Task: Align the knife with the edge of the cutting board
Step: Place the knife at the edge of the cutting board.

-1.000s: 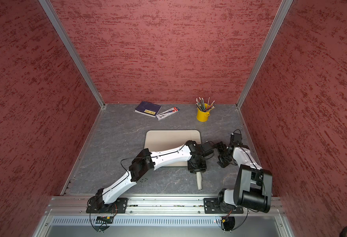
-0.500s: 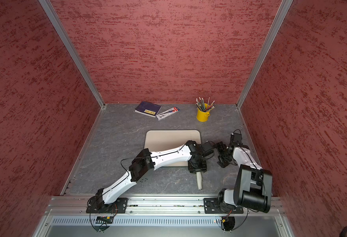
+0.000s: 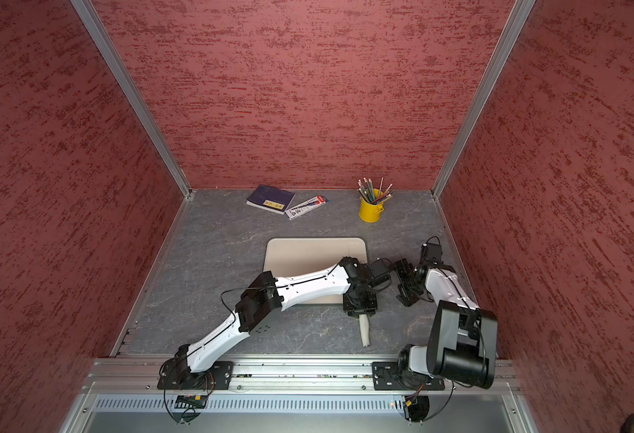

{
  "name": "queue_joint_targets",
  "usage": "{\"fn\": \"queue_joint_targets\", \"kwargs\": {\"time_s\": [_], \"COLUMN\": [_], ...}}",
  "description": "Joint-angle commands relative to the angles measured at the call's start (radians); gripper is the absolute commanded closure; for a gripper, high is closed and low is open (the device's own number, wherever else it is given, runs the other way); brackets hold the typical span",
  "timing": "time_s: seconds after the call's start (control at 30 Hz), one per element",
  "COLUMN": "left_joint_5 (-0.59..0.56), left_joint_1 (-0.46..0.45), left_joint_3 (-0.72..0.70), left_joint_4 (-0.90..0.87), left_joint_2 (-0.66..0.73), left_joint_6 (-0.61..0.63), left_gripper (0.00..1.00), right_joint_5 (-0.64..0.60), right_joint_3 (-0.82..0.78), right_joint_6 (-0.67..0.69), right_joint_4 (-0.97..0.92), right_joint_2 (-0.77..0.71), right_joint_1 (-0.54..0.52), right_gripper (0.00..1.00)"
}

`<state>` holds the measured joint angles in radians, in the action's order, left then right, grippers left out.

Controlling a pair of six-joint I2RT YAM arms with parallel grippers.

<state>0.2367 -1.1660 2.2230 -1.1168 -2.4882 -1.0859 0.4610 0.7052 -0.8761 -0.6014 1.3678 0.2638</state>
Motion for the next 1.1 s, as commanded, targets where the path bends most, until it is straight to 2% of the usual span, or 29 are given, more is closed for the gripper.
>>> {"fn": "queue_joint_targets", "kwargs": {"time_s": [0.0, 1.07], "left_joint_5": [0.006, 0.0], "left_joint_1": [0.004, 0.011], "left_joint_3": [-0.008, -0.023], "left_joint_4": [0.006, 0.0], "left_joint_2": [-0.023, -0.02], "left_joint_6": [0.011, 0.03], "left_gripper": [0.59, 0.65], "right_joint_5": [0.008, 0.009], "right_joint_3": [-0.01, -0.012], "right_joint_6": [-0.007, -0.012], "right_joint_4": [0.005, 0.017], "right_joint_2": [0.009, 0.016], "right_joint_1": [0.003, 0.003], "right_gripper": [0.02, 0.02]}}
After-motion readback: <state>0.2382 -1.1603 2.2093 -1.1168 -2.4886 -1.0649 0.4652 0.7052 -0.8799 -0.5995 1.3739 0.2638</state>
